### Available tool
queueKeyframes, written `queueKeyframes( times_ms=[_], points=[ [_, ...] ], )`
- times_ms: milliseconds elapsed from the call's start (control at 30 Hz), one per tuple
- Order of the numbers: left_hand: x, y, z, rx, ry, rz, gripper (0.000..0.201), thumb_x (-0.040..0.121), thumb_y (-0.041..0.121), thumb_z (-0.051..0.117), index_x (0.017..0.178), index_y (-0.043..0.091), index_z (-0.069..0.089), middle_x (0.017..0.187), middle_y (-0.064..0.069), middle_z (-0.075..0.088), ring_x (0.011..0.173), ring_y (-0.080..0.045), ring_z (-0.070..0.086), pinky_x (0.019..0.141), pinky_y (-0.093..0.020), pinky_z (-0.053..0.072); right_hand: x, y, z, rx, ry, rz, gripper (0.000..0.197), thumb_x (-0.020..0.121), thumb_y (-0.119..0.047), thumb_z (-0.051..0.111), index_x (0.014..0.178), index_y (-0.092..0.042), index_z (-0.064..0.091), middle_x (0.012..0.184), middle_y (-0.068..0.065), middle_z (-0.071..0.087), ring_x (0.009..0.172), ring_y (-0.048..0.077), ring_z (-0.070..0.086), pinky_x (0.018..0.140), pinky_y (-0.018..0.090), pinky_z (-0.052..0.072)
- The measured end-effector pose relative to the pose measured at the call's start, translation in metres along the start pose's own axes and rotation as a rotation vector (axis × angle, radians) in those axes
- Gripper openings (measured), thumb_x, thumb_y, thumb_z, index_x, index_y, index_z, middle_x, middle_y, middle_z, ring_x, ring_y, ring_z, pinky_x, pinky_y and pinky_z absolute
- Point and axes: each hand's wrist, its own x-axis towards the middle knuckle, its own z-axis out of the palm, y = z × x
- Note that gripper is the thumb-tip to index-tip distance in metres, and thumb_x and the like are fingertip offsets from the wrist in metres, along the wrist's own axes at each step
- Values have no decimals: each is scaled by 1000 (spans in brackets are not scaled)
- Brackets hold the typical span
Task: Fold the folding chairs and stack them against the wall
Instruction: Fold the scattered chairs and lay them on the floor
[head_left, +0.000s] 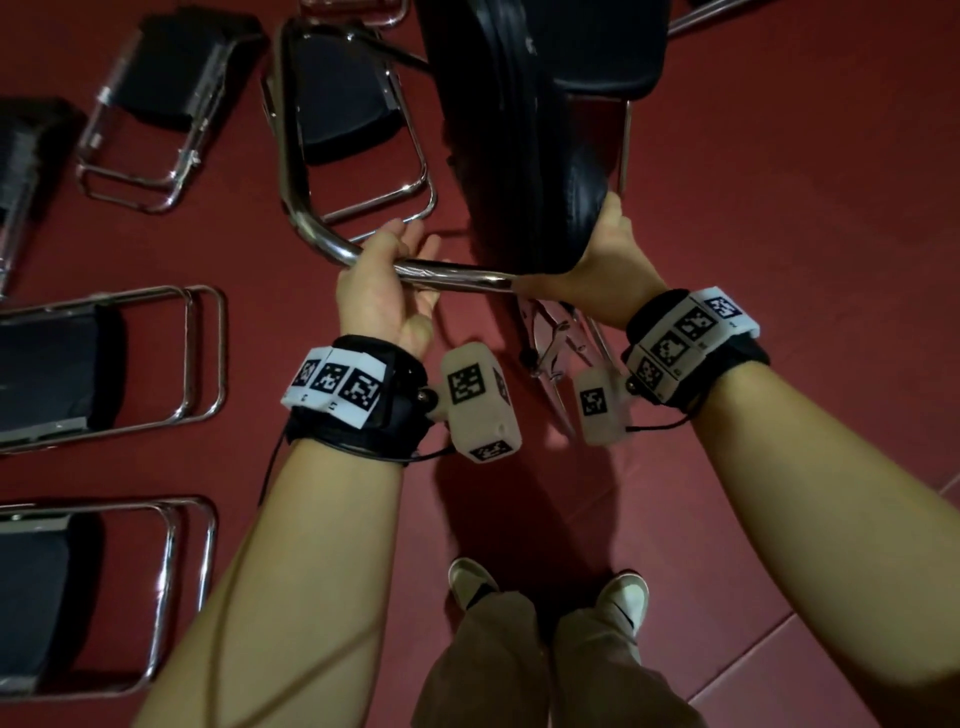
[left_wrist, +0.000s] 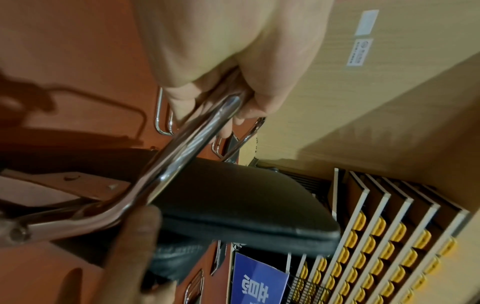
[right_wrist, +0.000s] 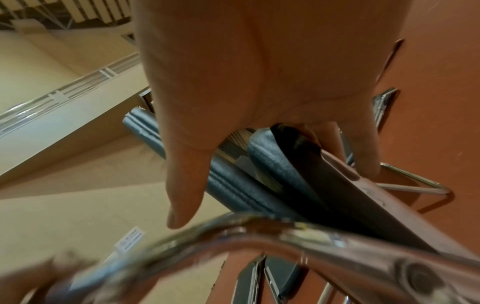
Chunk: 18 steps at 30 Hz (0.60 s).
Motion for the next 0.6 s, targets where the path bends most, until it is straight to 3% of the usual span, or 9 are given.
queueKeyframes(
  times_ms=[100,200,233,333,600],
  points=[
    [-2,4,7,-4,1,20,31,93,3,56,122,8,66,111,-5,73,103,-20,70,90,-37,58,-4,1,8,-71,-27,-40,135,47,-46,95,151,-12,16,134,6,37,122,21,47,100,36,48],
    [0,7,9,-11,-27,34,37,88,-1,56,122,13,64,89,1,64,75,-10,62,76,-28,57,-7,2,14,-84,-4,-50,140,41,-53,88,153,-14,14,136,8,38,121,24,50,101,41,48],
    [-2,7,10,5,-53,37,39,87,-2,55,122,13,63,83,1,61,69,-10,58,76,-29,56,-7,3,14,-75,12,-43,139,42,-51,88,153,-15,13,137,8,38,121,24,51,101,41,48],
    [-2,7,8,63,-31,83,31,82,-4,57,111,7,57,76,-2,58,70,-16,58,72,-32,53,-2,5,16,-97,32,-41,132,53,-32,95,154,-15,12,138,9,37,122,27,51,100,45,49],
    [5,19,-25,92,12,83,36,76,4,65,110,7,56,83,-6,64,79,-21,63,78,-36,53,1,-6,56,-183,123,-157,120,57,-25,91,151,-4,20,127,14,42,105,33,56,91,45,52]
  ],
)
